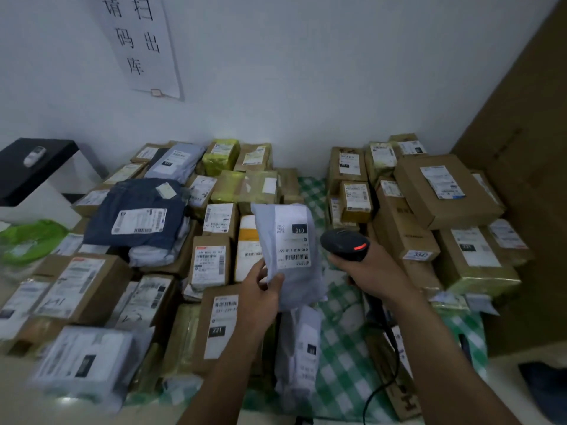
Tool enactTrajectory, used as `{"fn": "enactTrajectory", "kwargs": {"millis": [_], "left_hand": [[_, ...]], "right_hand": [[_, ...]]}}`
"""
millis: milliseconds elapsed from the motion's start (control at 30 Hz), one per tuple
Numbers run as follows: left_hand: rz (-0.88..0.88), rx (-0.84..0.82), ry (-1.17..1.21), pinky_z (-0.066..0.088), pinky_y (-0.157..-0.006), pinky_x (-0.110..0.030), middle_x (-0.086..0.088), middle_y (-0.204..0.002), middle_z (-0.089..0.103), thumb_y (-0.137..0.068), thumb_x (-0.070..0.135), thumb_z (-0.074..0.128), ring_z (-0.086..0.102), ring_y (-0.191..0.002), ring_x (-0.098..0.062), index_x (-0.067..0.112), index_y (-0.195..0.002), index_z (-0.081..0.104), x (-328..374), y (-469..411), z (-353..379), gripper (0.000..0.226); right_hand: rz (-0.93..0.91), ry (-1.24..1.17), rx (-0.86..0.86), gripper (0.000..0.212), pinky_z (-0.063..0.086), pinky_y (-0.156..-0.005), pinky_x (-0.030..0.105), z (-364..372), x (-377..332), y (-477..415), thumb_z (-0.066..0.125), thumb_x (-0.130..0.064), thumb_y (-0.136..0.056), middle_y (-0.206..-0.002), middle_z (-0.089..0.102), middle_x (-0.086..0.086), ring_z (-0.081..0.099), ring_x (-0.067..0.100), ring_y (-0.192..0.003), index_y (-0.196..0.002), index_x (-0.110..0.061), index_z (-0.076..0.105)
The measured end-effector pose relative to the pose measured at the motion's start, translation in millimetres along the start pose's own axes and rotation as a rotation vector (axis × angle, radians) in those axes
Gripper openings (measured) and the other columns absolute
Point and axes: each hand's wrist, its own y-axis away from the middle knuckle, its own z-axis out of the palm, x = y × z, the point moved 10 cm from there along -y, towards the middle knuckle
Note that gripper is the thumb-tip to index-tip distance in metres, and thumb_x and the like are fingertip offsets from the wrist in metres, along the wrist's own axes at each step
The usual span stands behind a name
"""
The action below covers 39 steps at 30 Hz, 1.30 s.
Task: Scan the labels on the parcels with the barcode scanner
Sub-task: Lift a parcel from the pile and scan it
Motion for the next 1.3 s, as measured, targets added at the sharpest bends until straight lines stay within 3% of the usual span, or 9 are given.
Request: {"fn": "enactTrajectory", "kwargs": {"millis": [133,300,433,567,767,933,1067,1167,1300], "left_hand": [[0.008,-0.015,-0.143,0.058,-0.088,-0.028,0.011,-0.118,0.070,-0.103,0.025,0.062,0.068,-0.107,-0.011,0.027,-0.130,0.061,-29,32,-6,0.027],[-0.021,-0.160,-0.353,0.052,-0.096,-0.034,0.005,-0.125,0.064,-0.105,0.031,0.057,0.063,-0.112,-0.016,0.019,-0.140,0.054,-84,76,26,0.037],[-0.100,-0.199,-0.486,0.046,-0.094,-0.030,-0.007,-0.128,0.064,-0.103,0.020,0.057,0.061,-0.118,-0.026,0.010,-0.136,0.056,-133,95,38,0.034],[-0.131,-0.141,-0.630,0.053,-0.097,-0.043,-0.017,-0.124,0.065,-0.103,0.020,0.054,0.063,-0.111,-0.032,0.008,-0.130,0.057,-175,95,37,0.030],[-0.241,-0.192,-0.678,0.039,-0.093,-0.030,-0.017,-0.144,0.045,-0.106,0.021,0.045,0.052,-0.128,-0.040,0.009,-0.151,0.039,-172,89,53,0.047],[-0.298,-0.176,-0.632,0.049,-0.102,-0.041,-0.026,-0.139,0.053,-0.107,0.015,0.043,0.056,-0.124,-0.039,0.002,-0.146,0.043,-197,85,42,0.041],[-0.203,-0.075,-0.734,0.050,-0.092,-0.035,-0.018,-0.141,0.054,-0.106,0.011,0.048,0.061,-0.119,-0.034,0.006,-0.157,0.028,-177,92,35,0.056],[0.068,-0.034,-0.931,0.061,-0.080,-0.041,-0.020,-0.152,0.044,-0.087,-0.003,0.068,0.062,-0.120,-0.035,0.015,-0.155,0.037,-148,95,48,0.077],[0.274,-0.205,-1.003,0.057,-0.099,-0.047,-0.017,-0.156,0.045,-0.071,0.018,0.090,0.039,-0.144,-0.035,0.006,-0.140,0.059,-143,105,80,0.076]], "right_hand": [[0.089,0.009,0.077,0.017,0.047,-0.046,0.017,10,32,33,0.081,-0.024,-0.090,-0.071,0.071,-0.003,0.060,0.004,-0.049,-0.104,-0.020,0.074],[0.172,-0.005,0.159,0.031,0.051,-0.051,0.015,6,79,76,0.080,-0.021,-0.091,-0.091,0.072,-0.008,0.066,0.006,-0.067,-0.120,-0.020,0.070],[0.261,0.003,0.149,0.025,0.053,-0.058,0.022,4,118,98,0.081,-0.028,-0.090,-0.084,0.076,-0.003,0.068,0.012,-0.062,-0.113,-0.022,0.073],[0.344,-0.007,0.119,0.029,0.055,-0.063,0.030,10,156,101,0.082,-0.032,-0.089,-0.091,0.077,-0.002,0.069,0.007,-0.058,-0.115,-0.025,0.071],[0.410,-0.090,0.071,0.032,0.053,-0.060,0.027,30,200,96,0.079,-0.026,-0.092,-0.103,0.074,-0.002,0.075,0.015,-0.069,-0.121,-0.023,0.065],[0.517,-0.154,0.027,0.040,0.054,-0.064,0.028,56,236,93,0.078,-0.030,-0.093,-0.108,0.073,-0.003,0.076,0.019,-0.085,-0.129,-0.019,0.064],[0.537,-0.196,-0.042,0.040,0.053,-0.063,0.028,72,240,90,0.078,-0.026,-0.093,-0.114,0.072,0.000,0.076,0.019,-0.089,-0.130,-0.018,0.063],[0.504,-0.159,-0.056,0.037,0.055,-0.067,0.029,72,232,83,0.079,-0.029,-0.092,-0.115,0.072,0.002,0.073,0.019,-0.094,-0.125,-0.021,0.063],[0.421,-0.102,-0.046,0.034,0.053,-0.061,0.023,55,216,79,0.078,-0.024,-0.093,-0.108,0.072,-0.003,0.076,0.016,-0.080,-0.121,-0.026,0.060]]}}
